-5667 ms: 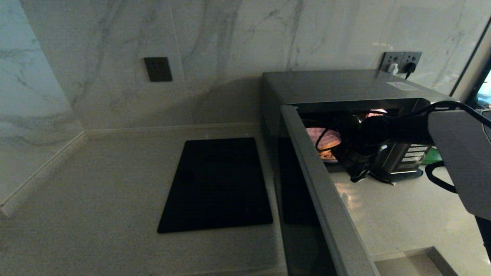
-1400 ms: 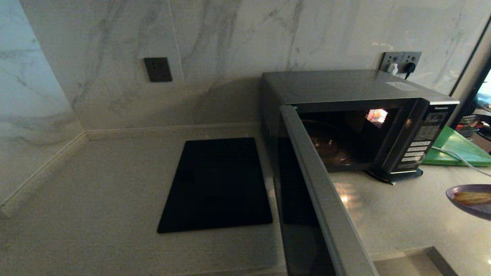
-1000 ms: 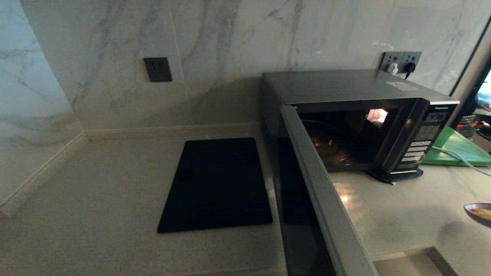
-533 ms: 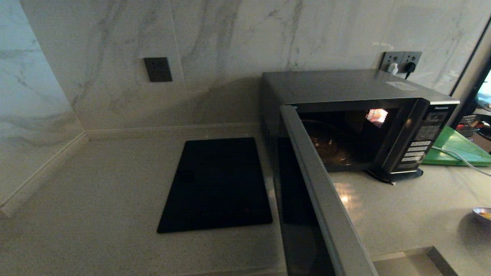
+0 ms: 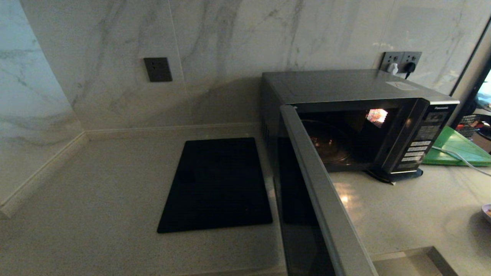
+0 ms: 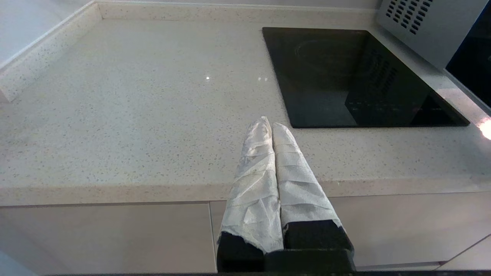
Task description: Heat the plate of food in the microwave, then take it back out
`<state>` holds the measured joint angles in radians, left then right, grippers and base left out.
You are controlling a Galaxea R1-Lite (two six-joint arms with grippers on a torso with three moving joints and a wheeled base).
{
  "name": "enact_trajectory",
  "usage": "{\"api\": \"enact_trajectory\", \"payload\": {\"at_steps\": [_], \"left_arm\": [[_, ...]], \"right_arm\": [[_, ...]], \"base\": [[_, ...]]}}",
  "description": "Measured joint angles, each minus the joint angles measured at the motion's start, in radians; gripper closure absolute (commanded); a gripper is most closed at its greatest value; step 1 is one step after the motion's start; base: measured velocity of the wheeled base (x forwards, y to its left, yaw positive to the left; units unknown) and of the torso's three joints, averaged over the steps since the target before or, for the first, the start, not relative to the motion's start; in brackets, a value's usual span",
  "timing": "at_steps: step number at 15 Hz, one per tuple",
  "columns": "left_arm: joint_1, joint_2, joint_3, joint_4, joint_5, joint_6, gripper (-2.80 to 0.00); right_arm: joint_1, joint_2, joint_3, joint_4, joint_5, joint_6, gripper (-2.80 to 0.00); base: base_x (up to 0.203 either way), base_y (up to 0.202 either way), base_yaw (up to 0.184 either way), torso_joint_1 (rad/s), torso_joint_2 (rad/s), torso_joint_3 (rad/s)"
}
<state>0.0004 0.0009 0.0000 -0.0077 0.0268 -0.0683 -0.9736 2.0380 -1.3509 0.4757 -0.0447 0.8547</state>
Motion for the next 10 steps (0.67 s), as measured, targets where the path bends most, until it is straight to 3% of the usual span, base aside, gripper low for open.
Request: {"api": "enact_trajectory", "payload": {"at_steps": [10], "left_arm": [[0.000, 0.000, 0.000, -0.001, 0.000, 0.000, 0.00]], "right_arm": [[-0.004, -0.009, 0.032, 0.005, 0.023, -0.024, 0.00]], "base": [[0.000, 0.000, 0.000, 0.000, 0.00, 0.000]]}}
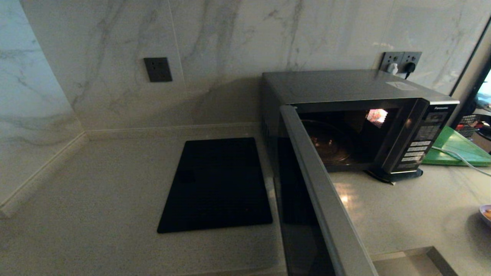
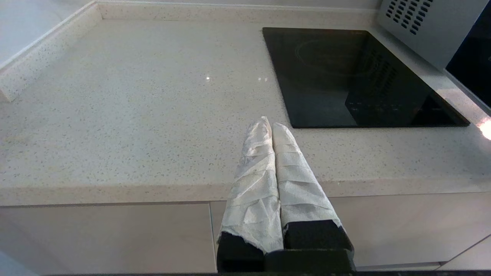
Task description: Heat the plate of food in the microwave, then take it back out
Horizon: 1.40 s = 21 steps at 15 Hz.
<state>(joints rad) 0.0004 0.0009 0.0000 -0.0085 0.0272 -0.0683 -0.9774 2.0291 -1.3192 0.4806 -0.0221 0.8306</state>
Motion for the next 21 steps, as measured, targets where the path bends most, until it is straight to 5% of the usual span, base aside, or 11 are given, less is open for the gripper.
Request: {"api": "enact_trajectory", "payload": {"at_steps": [5, 6, 7, 21], "left_arm": [[0.000, 0.000, 0.000, 0.000, 0.000, 0.000, 0.00], [0.000, 0.000, 0.000, 0.000, 0.000, 0.000, 0.00], [0.000, 0.000, 0.000, 0.000, 0.000, 0.000, 0.00], [0.000, 0.000, 0.000, 0.000, 0.000, 0.000, 0.00]], "right_arm": [[0.000, -0.001, 0.003, 0.000, -0.001, -0.002, 0.00], [0.000, 0.002, 0.003, 0.000, -0.001, -0.002, -2.58], [0.000, 0.007, 0.003, 0.000, -0.001, -0.003, -2.80], [0.000, 0.019, 0.009, -0.001, 0.018, -0.017, -2.80]], "base": [[0.000, 0.000, 0.000, 0.000, 0.00, 0.000], [0.000, 0.000, 0.000, 0.000, 0.00, 0.000], [0.000, 0.000, 0.000, 0.000, 0.00, 0.000], [0.000, 0.000, 0.000, 0.000, 0.00, 0.000]]}}
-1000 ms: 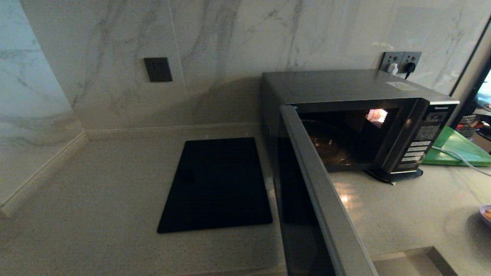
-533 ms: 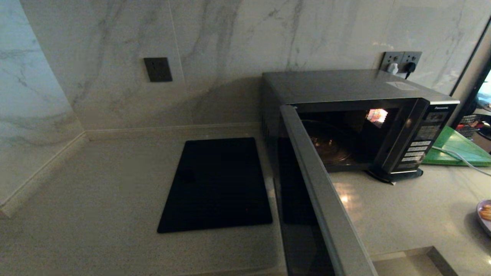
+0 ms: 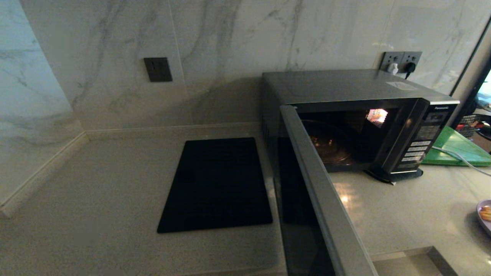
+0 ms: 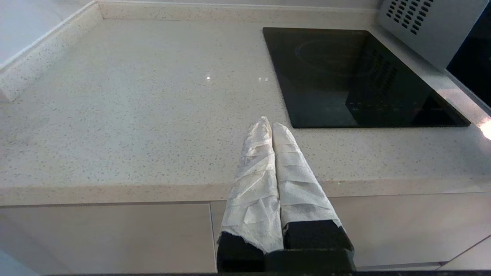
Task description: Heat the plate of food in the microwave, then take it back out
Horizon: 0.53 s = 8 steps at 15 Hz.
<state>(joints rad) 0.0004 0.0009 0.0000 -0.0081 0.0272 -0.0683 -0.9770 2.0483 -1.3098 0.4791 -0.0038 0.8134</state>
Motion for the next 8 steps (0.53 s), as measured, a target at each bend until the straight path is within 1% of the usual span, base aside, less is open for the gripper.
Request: {"api": "enact_trajectory", "payload": {"at_steps": [4, 5, 7, 8], "left_arm": [[0.000, 0.000, 0.000, 0.000, 0.000, 0.000, 0.00], [0.000, 0.000, 0.000, 0.000, 0.000, 0.000, 0.00], [0.000, 0.000, 0.000, 0.000, 0.000, 0.000, 0.00], [0.000, 0.000, 0.000, -0.001, 0.000, 0.000, 0.00]], "right_arm": [[0.001, -0.027, -0.004, -0.001, 0.031, -0.012, -2.80], [0.003, -0.029, -0.007, -0.001, 0.031, -0.026, -2.80], [0.009, -0.025, -0.015, 0.001, 0.004, -0.039, -2.80], [0.011, -0.019, -0.021, 0.000, -0.030, -0.037, -2.80]], "base": [[0.000, 0.000, 0.000, 0.000, 0.00, 0.000], [0.000, 0.000, 0.000, 0.000, 0.00, 0.000], [0.000, 0.000, 0.000, 0.000, 0.00, 0.000], [0.000, 0.000, 0.000, 0.000, 0.00, 0.000]]}}
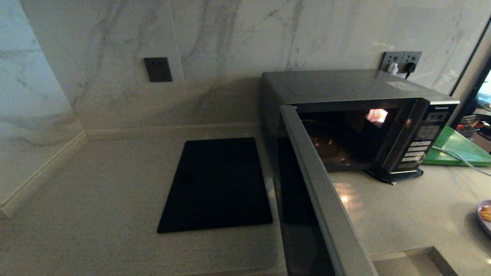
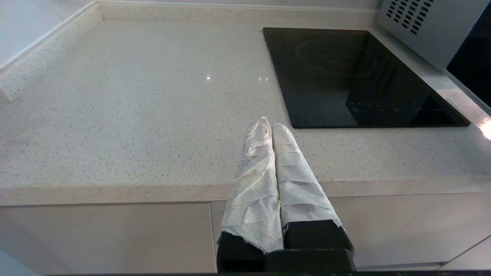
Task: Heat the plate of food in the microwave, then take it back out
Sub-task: Close the microwave oven
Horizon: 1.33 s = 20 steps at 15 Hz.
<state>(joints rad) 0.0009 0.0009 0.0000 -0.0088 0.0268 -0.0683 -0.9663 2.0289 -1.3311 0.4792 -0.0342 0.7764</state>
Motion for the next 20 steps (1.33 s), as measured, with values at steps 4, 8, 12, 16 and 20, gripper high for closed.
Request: {"api": "enact_trajectory", "payload": {"at_steps": [4, 8, 12, 16, 20], "left_arm": [[0.000, 0.000, 0.000, 0.001, 0.000, 0.000, 0.00], [0.000, 0.000, 0.000, 0.001, 0.000, 0.000, 0.00], [0.000, 0.000, 0.000, 0.000, 0.000, 0.000, 0.00], [0.000, 0.000, 0.000, 0.001, 0.000, 0.000, 0.00], [0.000, 0.000, 0.000, 0.000, 0.000, 0.000, 0.00]], "right_arm": [[0.012, 0.044, -0.047, -0.013, -0.158, 0.000, -2.80], [0.023, 0.045, -0.071, -0.059, -0.184, -0.037, -2.80], [0.052, -0.077, -0.060, -0.042, -0.056, -0.050, -2.80], [0.120, -0.317, -0.022, -0.018, 0.049, -0.133, -2.80], [0.298, -0.587, 0.036, 0.056, 0.061, -0.258, -2.80]], "base": [[0.000, 0.000, 0.000, 0.000, 0.00, 0.000], [0.000, 0.000, 0.000, 0.000, 0.00, 0.000], [0.000, 0.000, 0.000, 0.000, 0.00, 0.000], [0.000, 0.000, 0.000, 0.000, 0.00, 0.000], [0.000, 0.000, 0.000, 0.000, 0.00, 0.000]]}}
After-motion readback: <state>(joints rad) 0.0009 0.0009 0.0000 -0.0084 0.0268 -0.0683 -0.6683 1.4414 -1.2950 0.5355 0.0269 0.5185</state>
